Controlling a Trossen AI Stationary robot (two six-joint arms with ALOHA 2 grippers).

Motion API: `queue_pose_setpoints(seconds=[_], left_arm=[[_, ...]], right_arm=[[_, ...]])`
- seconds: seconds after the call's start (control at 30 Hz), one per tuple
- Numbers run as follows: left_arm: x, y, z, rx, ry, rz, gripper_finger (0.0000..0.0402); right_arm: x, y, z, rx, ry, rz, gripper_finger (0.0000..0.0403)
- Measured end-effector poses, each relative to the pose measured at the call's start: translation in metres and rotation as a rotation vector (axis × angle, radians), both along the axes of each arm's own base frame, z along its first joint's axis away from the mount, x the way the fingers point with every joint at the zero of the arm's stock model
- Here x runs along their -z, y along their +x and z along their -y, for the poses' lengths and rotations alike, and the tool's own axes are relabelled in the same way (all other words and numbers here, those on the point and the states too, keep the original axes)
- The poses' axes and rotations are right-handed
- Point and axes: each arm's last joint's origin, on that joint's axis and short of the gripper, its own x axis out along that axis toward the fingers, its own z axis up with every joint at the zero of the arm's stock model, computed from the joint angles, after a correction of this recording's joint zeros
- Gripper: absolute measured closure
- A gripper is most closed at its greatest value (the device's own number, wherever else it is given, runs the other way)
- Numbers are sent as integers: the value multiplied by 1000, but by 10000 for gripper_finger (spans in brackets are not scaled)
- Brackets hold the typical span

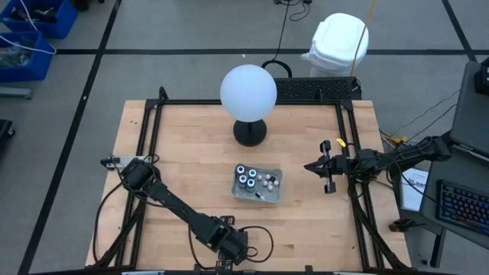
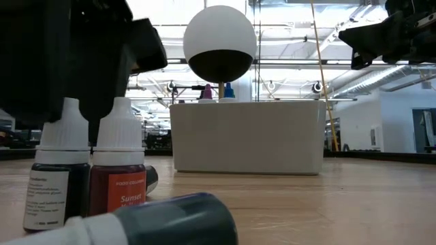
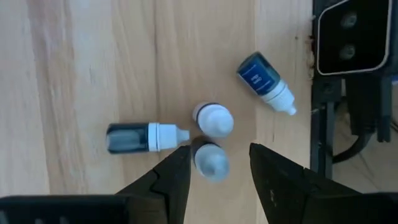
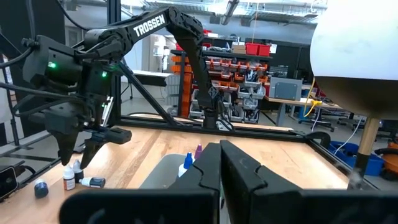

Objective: Pick & Place food coloring
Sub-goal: Put the small green food coloring bottle into the gray bin

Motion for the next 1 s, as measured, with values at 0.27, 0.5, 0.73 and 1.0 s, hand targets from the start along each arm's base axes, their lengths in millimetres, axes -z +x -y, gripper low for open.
queue_pose_setpoints(seconds=[0.27, 0.5, 0.73, 1.0], left_arm=[[7, 0, 1, 14, 15, -13, 234], [8, 0, 1, 30, 23, -15, 234], [8, 0, 1, 30, 23, -14, 248], [7, -1, 1, 22, 16, -24, 327]], right_arm=[[0, 0, 0, 2, -16, 1, 403], [0, 0, 0, 3, -18, 1, 403], [0, 0, 0, 4, -18, 1, 403], [0, 0, 0, 4, -18, 1, 403]])
